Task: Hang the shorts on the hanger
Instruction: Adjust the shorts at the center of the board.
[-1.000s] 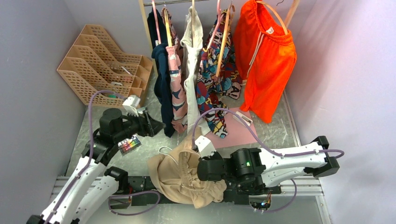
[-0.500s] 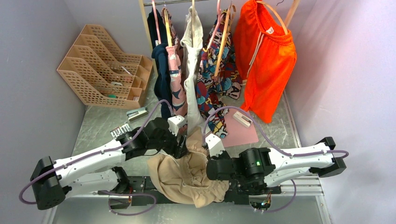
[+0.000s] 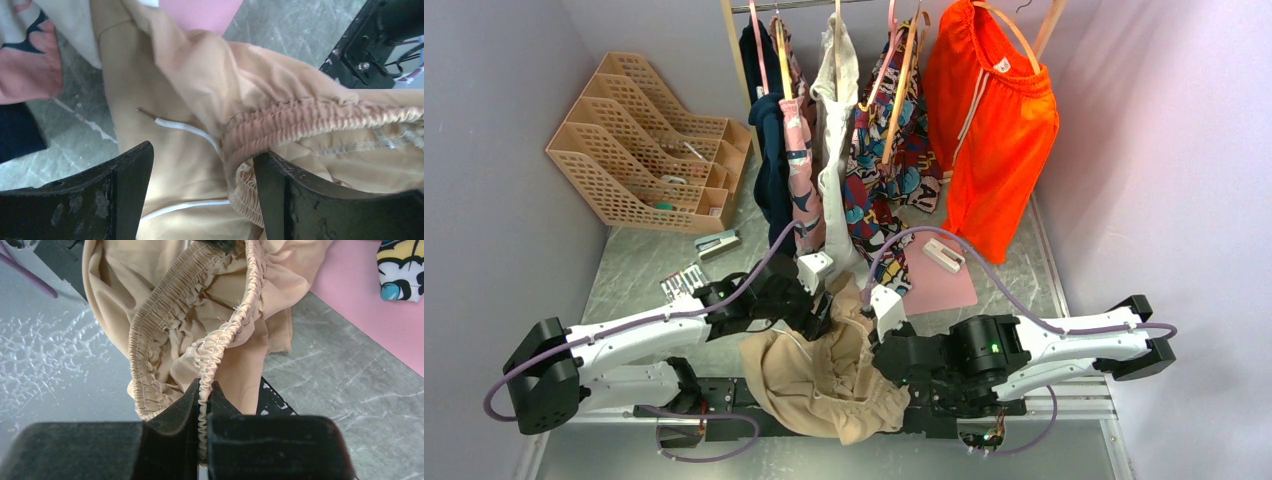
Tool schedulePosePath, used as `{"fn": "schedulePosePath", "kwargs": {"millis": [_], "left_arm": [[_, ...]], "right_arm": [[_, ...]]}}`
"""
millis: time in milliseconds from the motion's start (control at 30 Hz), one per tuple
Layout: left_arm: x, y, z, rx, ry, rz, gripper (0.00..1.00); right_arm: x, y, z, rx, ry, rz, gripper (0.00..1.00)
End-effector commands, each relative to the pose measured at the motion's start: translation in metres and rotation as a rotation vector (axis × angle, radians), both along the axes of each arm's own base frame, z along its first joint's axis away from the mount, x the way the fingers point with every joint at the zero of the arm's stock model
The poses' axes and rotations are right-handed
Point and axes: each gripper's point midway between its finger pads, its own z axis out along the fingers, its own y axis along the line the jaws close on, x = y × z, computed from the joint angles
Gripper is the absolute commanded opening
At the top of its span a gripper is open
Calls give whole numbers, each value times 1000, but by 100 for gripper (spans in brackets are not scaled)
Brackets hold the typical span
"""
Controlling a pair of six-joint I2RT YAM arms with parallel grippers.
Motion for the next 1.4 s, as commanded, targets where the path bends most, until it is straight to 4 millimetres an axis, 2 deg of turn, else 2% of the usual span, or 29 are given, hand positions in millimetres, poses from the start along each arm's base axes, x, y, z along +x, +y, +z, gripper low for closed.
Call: {"fn": "schedulePosePath", "kwargs": {"millis": [0,133,200,333,400,433,533,600,700,733,833,900,967,1033,1100,1167,1233,1300,1367], "left_arm": [[-9,-23,24,-143,-50,-117,77],[-25,-29,29,-214,-34,-204,75],[-31,-29,28,-232,-20,-228,70],[-27,-25,17,-199,-10,-191,37],[-20,-21,14,-162,-15,-148,14],[-14,-17,13,-134,-23,-104,8],[13,10,23,-53,-75,107,7],[28,34,52,-47,-119,267,7],[39,72,117,-80,-195,456,7],[40,85,139,-97,-218,507,7],[40,128,204,-138,-283,663,7],[40,148,233,-158,-322,731,7],[37,160,246,-167,-323,768,7],[34,166,240,-155,-294,795,7],[30,165,218,-141,-244,807,7],[25,162,192,-135,-185,817,7],[22,156,166,-138,-129,828,7],[21,150,144,-143,-83,840,7],[23,143,127,-139,-50,853,7]], "right_arm": [[-8,12,9,60,-8,54,0],[-8,14,7,47,-18,61,0],[-8,17,7,52,-21,65,0],[-8,20,8,56,-23,71,0],[-9,22,8,55,-26,77,0],[-8,23,9,57,-29,78,0],[-4,32,18,71,-60,71,0],[4,41,28,84,-99,49,0],[26,59,49,108,-170,-7,0],[37,66,59,126,-190,-30,0],[90,84,93,204,-242,-132,0],[118,96,113,271,-270,-180,0],[136,103,119,303,-278,-221,0],[145,107,106,294,-261,-258,1],[146,106,80,267,-219,-285,13],[139,100,48,242,-155,-308,31],[130,91,28,245,-96,-322,47],[118,81,17,259,-38,-327,56],[109,69,4,247,11,-346,60]]}}
